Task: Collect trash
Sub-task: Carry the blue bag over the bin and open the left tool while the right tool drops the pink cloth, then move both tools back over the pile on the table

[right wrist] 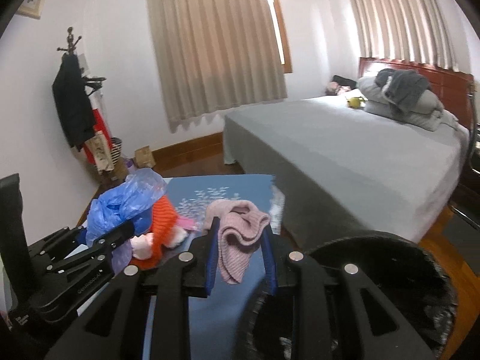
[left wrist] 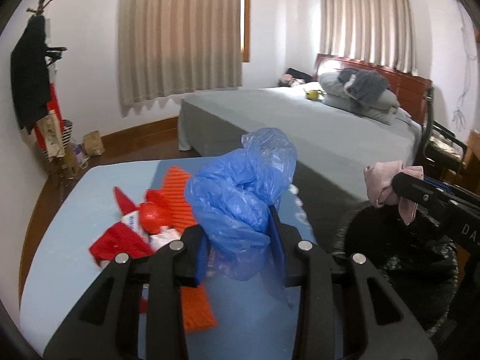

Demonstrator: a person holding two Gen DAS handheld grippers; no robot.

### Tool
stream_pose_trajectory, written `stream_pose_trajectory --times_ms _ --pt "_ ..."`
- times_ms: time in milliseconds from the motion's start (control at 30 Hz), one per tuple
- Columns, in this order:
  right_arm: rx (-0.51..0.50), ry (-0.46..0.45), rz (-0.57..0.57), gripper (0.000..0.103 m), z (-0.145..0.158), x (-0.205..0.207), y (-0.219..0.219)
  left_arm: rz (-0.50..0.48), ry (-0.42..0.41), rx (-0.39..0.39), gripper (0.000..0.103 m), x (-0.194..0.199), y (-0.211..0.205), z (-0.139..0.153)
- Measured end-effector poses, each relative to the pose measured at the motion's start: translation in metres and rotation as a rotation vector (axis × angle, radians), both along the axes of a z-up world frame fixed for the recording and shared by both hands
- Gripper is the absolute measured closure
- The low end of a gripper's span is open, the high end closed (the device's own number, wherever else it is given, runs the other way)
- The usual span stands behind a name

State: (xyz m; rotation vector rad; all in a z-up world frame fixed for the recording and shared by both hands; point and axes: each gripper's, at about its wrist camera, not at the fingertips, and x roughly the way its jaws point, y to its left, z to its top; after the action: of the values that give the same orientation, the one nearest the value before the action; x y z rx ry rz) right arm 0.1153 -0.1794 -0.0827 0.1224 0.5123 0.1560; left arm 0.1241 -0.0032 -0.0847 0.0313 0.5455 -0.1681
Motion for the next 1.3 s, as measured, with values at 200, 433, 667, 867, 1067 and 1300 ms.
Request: stream_pose_trajectory --times_ms 200,433,667,867,1067,1300 --pt "-0.013 0.006 -0.098 0.077 0.002 -0.023 -0.040 -0.102 0.002 -0.011 0.069 -0.009 -0.040 0.002" --pt "-0.024 0.033 -0.200 0.077 -0.007 -0.046 -0.079 -0.210 0.015 -0.017 0.069 -0.016 -0.084 -0.007" --pt "-0.019 0.069 -0.292 0.077 -0.017 -0.062 -0.110 -0.308 0.046 -0.023 0.069 -0.016 -0.126 -0.020" --pt "-0.014 0.100 -0.353 0.072 -0.025 -0.068 -0.133 -0.394 0.076 -0.031 0.061 -0.016 -0.156 -0.031" --pt "-0.032 0.093 -0.397 0.047 -0.024 -0.074 -0.142 -0.411 0.059 -0.034 0.032 -0.020 -0.156 -0.031" --pt "-0.063 0.052 -0.385 0.006 -0.016 -0.069 -0.130 -0.277 0.026 -0.013 0.017 -0.017 -0.112 -0.021"
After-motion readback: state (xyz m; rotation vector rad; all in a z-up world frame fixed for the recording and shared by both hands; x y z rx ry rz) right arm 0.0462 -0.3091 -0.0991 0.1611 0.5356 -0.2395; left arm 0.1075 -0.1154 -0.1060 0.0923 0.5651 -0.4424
